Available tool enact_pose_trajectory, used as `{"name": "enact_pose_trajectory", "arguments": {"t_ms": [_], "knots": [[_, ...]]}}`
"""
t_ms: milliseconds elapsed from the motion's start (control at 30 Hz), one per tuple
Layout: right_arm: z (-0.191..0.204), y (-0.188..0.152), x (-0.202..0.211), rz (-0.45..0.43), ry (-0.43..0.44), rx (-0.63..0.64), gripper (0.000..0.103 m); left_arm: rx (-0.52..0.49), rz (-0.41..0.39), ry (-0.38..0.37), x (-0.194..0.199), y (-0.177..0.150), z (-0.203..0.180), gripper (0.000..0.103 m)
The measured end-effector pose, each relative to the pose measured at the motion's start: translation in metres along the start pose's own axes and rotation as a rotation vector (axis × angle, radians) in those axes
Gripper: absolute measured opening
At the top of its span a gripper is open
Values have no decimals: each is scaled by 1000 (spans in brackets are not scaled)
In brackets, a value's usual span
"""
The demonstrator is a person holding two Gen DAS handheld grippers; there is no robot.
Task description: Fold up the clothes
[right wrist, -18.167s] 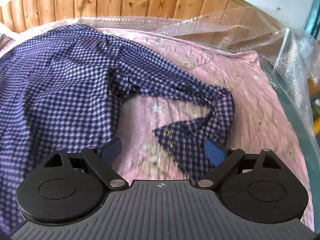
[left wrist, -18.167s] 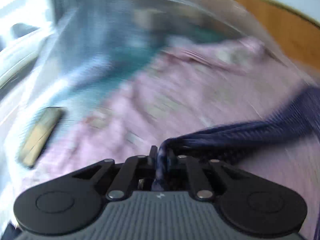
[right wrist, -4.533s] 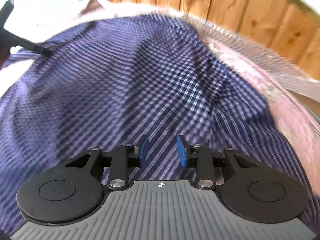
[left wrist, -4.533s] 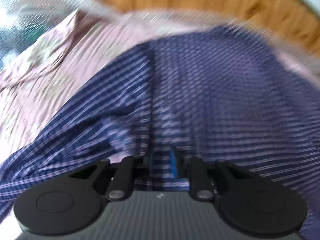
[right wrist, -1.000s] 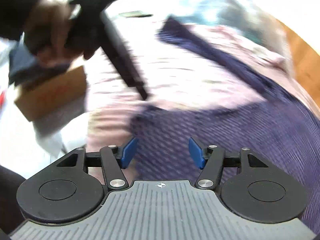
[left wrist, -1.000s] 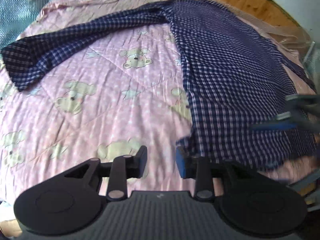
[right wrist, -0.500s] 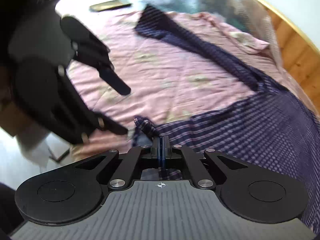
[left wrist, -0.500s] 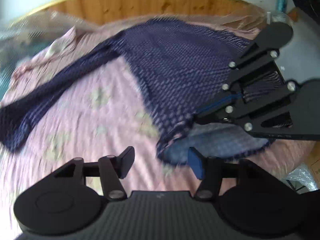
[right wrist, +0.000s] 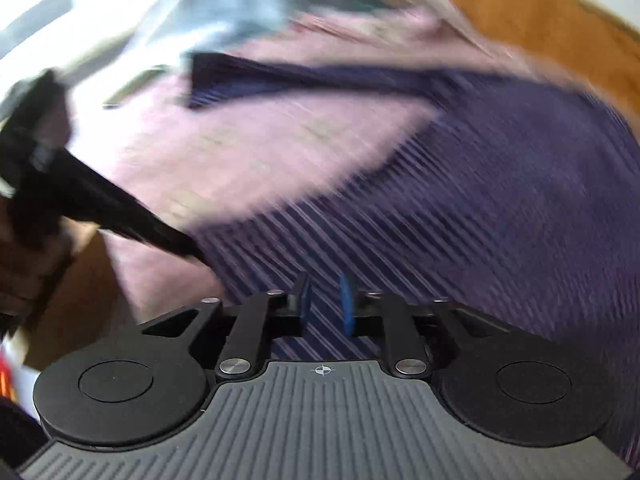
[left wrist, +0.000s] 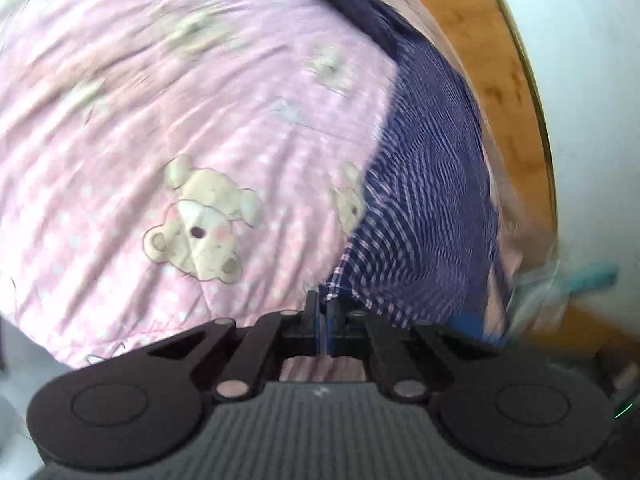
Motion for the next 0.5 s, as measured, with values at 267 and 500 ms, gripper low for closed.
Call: {"name": "enact_pose_trajectory", "arguments": {"t_ms": [267,500], "knots": [[-124,-117,61,119,-203,-421,23,-320,-47,157,39,8,-13,14],[-175,-88,83,-18,-343,-477,46,-617,-10,8,-27,25,-131,28]]}}
Point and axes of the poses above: each gripper's, at about its wrist camera, not at the fingertips, and x roughly against the way its jaws point, z to its left, y to its top, the point moved 6 cm from there along -x, roughly the way its jaws point, and after that the axes turned 6 degrees about -z, right-handed, at the moved point
